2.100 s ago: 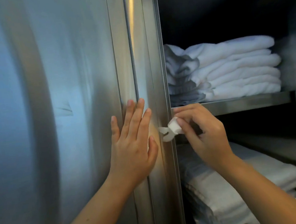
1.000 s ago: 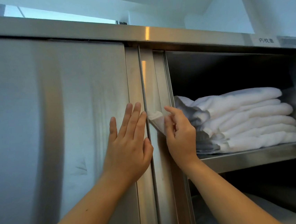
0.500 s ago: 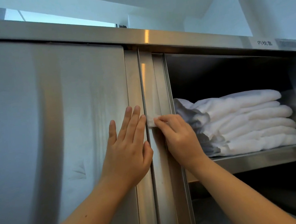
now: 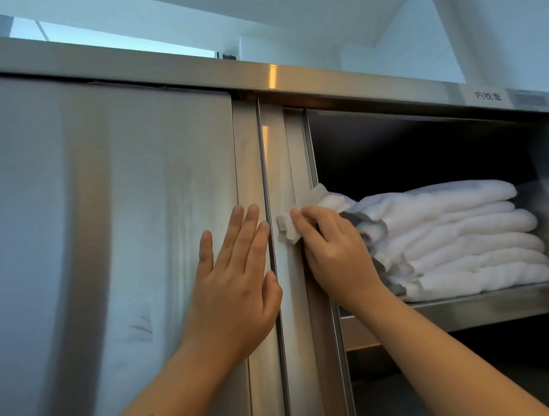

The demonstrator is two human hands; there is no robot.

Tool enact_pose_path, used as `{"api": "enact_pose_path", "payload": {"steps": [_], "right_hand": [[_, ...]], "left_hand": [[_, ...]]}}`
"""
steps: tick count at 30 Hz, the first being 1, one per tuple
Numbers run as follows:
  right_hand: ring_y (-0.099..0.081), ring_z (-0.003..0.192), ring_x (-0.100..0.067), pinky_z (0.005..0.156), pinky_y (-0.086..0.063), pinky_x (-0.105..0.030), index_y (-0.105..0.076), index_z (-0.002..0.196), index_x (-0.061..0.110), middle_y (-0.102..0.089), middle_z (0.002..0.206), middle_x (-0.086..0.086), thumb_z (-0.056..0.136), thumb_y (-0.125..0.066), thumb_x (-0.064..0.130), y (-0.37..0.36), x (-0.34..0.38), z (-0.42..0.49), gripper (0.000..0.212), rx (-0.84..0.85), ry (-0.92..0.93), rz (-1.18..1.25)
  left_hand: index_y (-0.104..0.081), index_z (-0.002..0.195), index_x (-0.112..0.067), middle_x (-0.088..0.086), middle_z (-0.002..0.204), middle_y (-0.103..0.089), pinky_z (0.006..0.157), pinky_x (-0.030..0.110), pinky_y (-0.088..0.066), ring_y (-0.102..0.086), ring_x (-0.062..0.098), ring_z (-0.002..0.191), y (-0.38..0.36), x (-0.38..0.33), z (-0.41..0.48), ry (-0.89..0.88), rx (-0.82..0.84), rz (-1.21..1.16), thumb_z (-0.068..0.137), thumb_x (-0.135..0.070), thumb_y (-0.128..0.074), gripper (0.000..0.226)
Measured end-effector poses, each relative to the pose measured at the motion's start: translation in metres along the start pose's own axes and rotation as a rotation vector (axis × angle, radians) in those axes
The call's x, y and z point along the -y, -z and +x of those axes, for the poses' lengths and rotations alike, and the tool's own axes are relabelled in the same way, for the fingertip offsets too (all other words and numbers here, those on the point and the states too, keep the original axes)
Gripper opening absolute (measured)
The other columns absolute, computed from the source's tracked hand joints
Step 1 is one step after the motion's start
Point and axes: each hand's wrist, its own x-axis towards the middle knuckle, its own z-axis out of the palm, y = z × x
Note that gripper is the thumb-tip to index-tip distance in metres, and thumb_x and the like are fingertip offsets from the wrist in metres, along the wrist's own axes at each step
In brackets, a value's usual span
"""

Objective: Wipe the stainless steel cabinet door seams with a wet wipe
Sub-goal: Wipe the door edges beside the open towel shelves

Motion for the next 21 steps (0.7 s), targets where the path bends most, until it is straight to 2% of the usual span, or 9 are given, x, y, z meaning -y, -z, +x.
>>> {"api": "enact_pose_path", "payload": {"steps": [1,3,5,8,11,13,15,19,21], "right_hand": [[-0.062,0.102,-0.037,0.084,-0.053,-0.046,-0.061,0.117,-0.003,-0.063,0.111,-0.024,0.090,-0.044,0.014,0.001,0.002,-0.002,0.036,0.029,-0.025,-0.019],[-0.052,0.119,-0.037,0.098,-0.039,-0.055,-0.056,0.125,0.002,-0.055,0.127,-0.023,0.091,-0.039,0.021,0.003,0.005,-0.007,0.043,0.108,-0.066,-0.042],[-0.040,0.130,-0.035,0.106,-0.023,-0.055,-0.047,0.133,0.006,-0.045,0.139,-0.019,0.092,-0.032,0.028,0.007,0.004,-0.007,0.050,0.204,-0.091,-0.036],[-0.016,0.142,-0.025,0.115,0.003,-0.043,-0.022,0.144,0.013,-0.022,0.152,-0.009,0.094,-0.020,0.043,0.009,0.003,-0.007,0.059,0.357,-0.122,0.004],[0.013,0.142,-0.012,0.107,0.027,-0.029,0.009,0.143,0.024,0.008,0.154,0.002,0.093,-0.007,0.058,0.004,-0.002,0.000,0.063,0.457,-0.126,-0.013],[0.019,0.140,-0.008,0.106,0.028,-0.030,0.016,0.141,0.028,0.014,0.154,0.005,0.092,-0.005,0.060,-0.001,-0.010,0.013,0.062,0.479,-0.129,-0.023],[0.017,0.141,-0.008,0.109,0.022,-0.034,0.018,0.140,0.030,0.013,0.155,0.005,0.093,-0.009,0.056,-0.005,-0.018,0.034,0.060,0.482,-0.136,-0.029],[0.012,0.143,-0.012,0.110,0.016,-0.035,0.022,0.139,0.034,0.011,0.157,0.002,0.095,-0.014,0.054,-0.008,-0.024,0.055,0.060,0.491,-0.117,-0.051],[0.012,0.142,-0.012,0.107,0.018,-0.032,0.024,0.137,0.036,0.012,0.156,0.002,0.095,-0.014,0.055,-0.006,-0.020,0.047,0.060,0.477,-0.106,-0.019]], "left_hand": [[-0.045,0.134,-0.001,0.015,0.144,-0.036,0.104,0.059,-0.014,-0.027,0.032,0.135,0.000,0.000,0.000,0.001,0.003,0.002,0.084,-0.026,-0.034,0.056],[-0.044,0.134,-0.002,0.015,0.145,-0.034,0.105,0.058,-0.014,-0.026,0.031,0.136,0.000,0.000,0.000,0.005,0.015,0.002,0.085,-0.026,-0.034,0.056],[-0.043,0.135,-0.002,0.014,0.146,-0.033,0.105,0.057,-0.014,-0.024,0.030,0.136,0.000,0.000,0.000,0.010,0.020,0.005,0.085,-0.026,-0.034,0.057],[-0.042,0.136,-0.002,0.015,0.146,-0.033,0.105,0.058,-0.015,-0.025,0.032,0.136,0.000,0.000,0.000,0.019,0.027,0.004,0.085,-0.027,-0.033,0.057],[-0.037,0.139,-0.003,0.014,0.148,-0.029,0.105,0.058,-0.014,-0.023,0.031,0.137,-0.001,0.000,0.002,0.029,0.059,0.036,0.087,-0.030,-0.031,0.058],[-0.034,0.141,-0.004,0.012,0.149,-0.026,0.106,0.056,-0.012,-0.020,0.030,0.138,-0.002,0.000,0.008,0.043,0.105,0.066,0.088,-0.032,-0.029,0.060],[-0.028,0.143,-0.007,0.010,0.151,-0.021,0.108,0.055,-0.009,-0.014,0.027,0.139,-0.003,0.002,0.021,0.030,0.147,0.094,0.089,-0.034,-0.023,0.061],[0.016,0.143,-0.019,-0.001,0.151,0.022,0.110,0.042,0.020,0.027,0.013,0.136,-0.012,0.015,0.054,0.032,0.143,0.159,0.089,-0.042,-0.001,0.061],[0.021,0.140,-0.021,-0.004,0.149,0.027,0.108,0.039,0.024,0.032,0.010,0.133,-0.014,0.020,0.064,0.061,0.127,0.135,0.088,-0.043,-0.002,0.060]]}}
